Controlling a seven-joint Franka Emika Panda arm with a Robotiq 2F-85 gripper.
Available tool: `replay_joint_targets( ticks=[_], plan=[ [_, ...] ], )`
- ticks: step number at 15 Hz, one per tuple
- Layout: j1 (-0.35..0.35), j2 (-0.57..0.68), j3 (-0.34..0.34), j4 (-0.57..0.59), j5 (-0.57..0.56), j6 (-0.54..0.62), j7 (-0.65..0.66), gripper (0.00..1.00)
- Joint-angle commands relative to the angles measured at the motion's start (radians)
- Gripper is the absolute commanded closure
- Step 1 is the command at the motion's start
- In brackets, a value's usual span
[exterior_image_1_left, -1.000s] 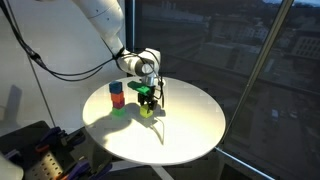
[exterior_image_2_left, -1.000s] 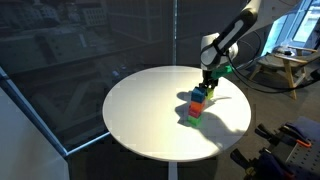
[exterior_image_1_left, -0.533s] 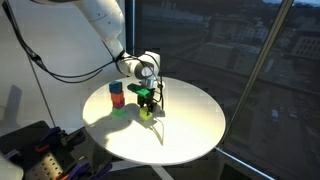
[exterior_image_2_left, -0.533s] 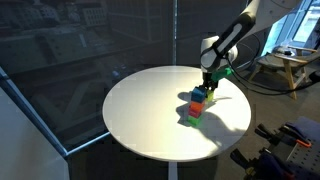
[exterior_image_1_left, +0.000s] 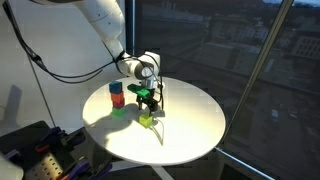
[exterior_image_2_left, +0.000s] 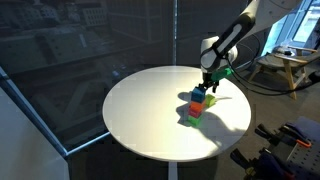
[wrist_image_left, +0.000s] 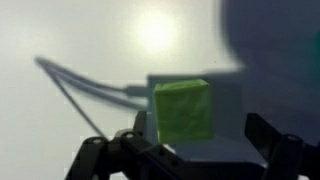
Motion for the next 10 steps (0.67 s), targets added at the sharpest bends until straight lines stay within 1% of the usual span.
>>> replay_joint_targets(
  ticks=[1,10],
  plan=[
    [-0.006,0.009,0.000,0.023,-0.003,-0.008,-0.015,0.00],
    [-0.001,-0.051,-0.002,0.009,-0.002,-0.061,-0.006,0.00]
  ],
)
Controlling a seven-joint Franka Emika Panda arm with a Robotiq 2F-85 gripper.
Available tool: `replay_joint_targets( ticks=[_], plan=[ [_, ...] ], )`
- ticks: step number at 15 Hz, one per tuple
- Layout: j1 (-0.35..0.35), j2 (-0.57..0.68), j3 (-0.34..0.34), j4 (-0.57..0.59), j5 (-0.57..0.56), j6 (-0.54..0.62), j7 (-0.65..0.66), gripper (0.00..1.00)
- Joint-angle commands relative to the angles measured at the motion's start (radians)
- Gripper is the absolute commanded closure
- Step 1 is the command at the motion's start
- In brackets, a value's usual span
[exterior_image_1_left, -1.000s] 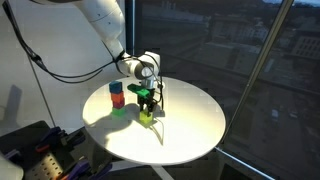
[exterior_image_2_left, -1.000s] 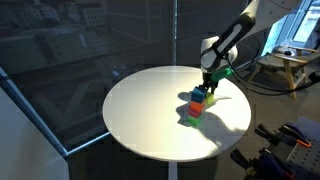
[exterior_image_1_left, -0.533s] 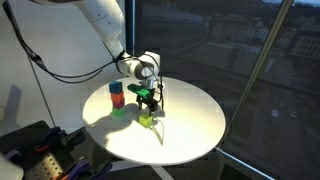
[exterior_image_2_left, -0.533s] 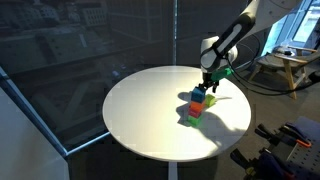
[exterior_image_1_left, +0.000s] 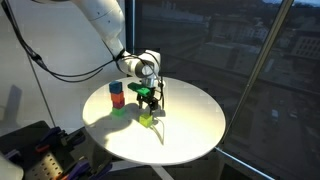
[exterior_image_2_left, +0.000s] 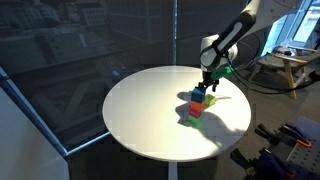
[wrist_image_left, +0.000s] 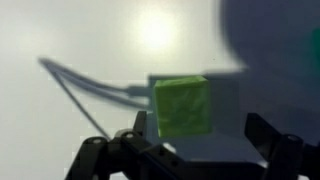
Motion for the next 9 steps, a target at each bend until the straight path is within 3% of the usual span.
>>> replay_joint_targets(
  ticks=[1,9],
  plan=[
    [0.000,-0.046,-0.002,0.005,-0.002,-0.057,-0.005,0.00],
    [0.013,-0.131,-0.002,0.010,-0.011,-0.171,0.012,0.00]
  ],
)
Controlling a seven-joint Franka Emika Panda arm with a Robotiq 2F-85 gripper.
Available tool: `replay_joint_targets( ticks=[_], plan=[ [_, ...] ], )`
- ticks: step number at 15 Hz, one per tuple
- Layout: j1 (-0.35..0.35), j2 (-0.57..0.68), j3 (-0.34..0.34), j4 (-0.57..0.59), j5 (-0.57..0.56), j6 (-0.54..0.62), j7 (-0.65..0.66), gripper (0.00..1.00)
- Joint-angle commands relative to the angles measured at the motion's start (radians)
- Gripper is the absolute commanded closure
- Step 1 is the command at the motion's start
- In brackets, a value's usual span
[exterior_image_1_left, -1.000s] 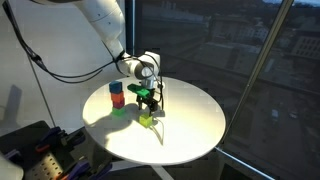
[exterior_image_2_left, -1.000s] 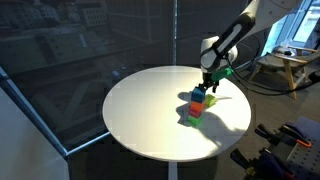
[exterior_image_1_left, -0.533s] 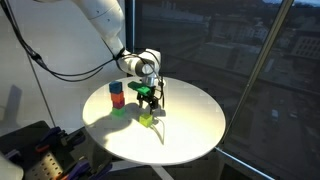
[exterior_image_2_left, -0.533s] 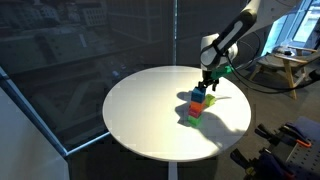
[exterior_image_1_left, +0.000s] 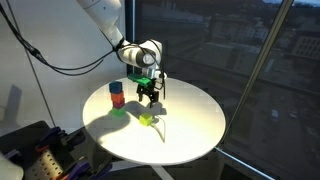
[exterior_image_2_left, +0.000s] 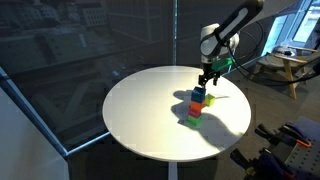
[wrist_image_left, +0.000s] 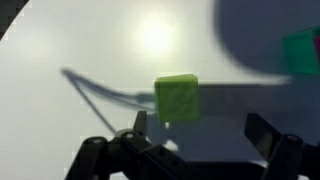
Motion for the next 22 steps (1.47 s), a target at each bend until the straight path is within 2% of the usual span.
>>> replay_joint_targets(
  ticks=[1,10,19,22],
  plan=[
    [0.011,-0.057,-0.001,-0.003,-0.012,-0.058,0.012,0.00],
    [0.045,-0.174,0.021,-0.054,-0.024,-0.084,-0.018,0.00],
    [0.039,-0.319,0.056,-0.210,-0.013,0.080,-0.143,0.00],
    [0.043,-0.358,0.060,-0.257,-0.010,0.117,-0.140,0.00]
  ],
)
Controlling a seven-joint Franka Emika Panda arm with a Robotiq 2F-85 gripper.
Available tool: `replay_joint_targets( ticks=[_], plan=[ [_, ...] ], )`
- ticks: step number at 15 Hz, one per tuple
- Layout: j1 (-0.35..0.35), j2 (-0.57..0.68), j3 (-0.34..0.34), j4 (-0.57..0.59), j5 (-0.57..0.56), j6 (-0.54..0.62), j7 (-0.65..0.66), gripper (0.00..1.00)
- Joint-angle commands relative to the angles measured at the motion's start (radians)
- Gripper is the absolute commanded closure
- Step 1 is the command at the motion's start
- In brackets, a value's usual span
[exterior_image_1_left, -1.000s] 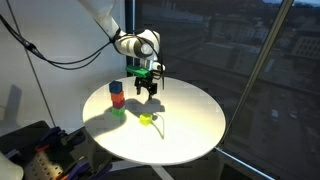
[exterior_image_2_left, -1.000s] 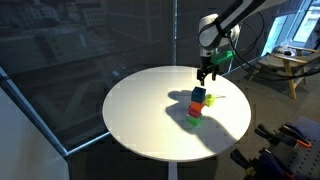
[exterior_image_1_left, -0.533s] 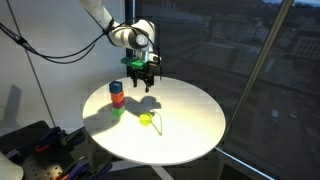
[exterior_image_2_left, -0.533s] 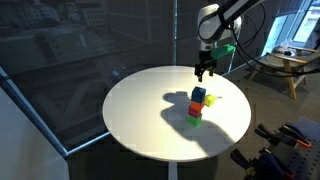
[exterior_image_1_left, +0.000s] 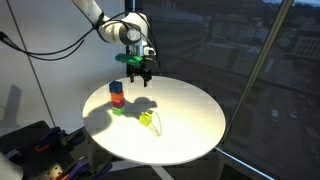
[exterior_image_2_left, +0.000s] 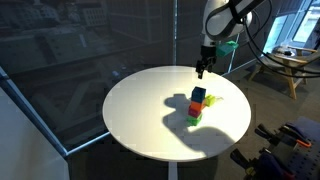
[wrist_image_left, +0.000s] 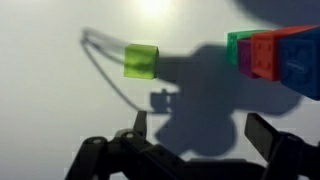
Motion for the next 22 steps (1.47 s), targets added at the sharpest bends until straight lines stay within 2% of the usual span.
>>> replay_joint_targets(
  ticks=[1,15,22],
  plan=[
    [-0.003,-0.080,0.012,-0.086,-0.006,0.048,-0.003,0.00],
    [0.040,-0.119,0.040,-0.137,-0.012,-0.023,0.102,0.00],
    [0.038,-0.093,0.045,-0.125,-0.001,-0.018,0.077,0.00]
  ],
)
